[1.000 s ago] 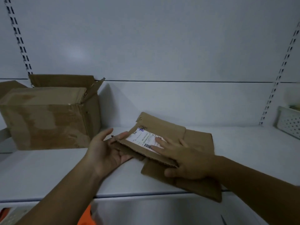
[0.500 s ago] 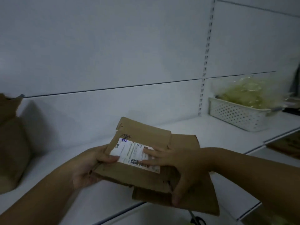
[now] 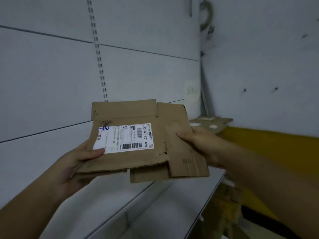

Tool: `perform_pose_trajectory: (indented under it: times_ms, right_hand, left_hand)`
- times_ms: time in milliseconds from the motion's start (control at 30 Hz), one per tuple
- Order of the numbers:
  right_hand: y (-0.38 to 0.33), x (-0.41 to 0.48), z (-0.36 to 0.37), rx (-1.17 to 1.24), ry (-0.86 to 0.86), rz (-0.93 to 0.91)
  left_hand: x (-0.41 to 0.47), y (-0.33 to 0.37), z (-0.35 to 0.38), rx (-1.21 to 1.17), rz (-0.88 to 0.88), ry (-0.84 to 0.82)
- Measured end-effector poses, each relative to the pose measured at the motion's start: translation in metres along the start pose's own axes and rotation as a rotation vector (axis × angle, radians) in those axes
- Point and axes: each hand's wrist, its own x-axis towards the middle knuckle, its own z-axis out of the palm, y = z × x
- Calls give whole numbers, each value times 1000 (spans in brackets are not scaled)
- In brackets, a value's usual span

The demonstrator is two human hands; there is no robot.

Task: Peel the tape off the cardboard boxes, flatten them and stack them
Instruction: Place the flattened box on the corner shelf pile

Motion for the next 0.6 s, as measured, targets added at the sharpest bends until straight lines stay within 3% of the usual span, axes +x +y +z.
perform_pose_trajectory:
  times_ms: [133, 300, 500, 600]
  right_hand:
    - [12, -12, -115, -61, 159, 14]
    - [46, -7, -233, -234, 301, 96]
    - [80, 32, -303, -633, 365, 94]
    - [89, 59, -330, -716, 407, 82]
  left_hand:
    - [55, -46, 99, -72, -126, -134]
    - [124, -111, 199, -75, -288, -131]
    - [210, -164, 245, -90, -387, -93]
    - [262, -180, 258, -93, -427, -63]
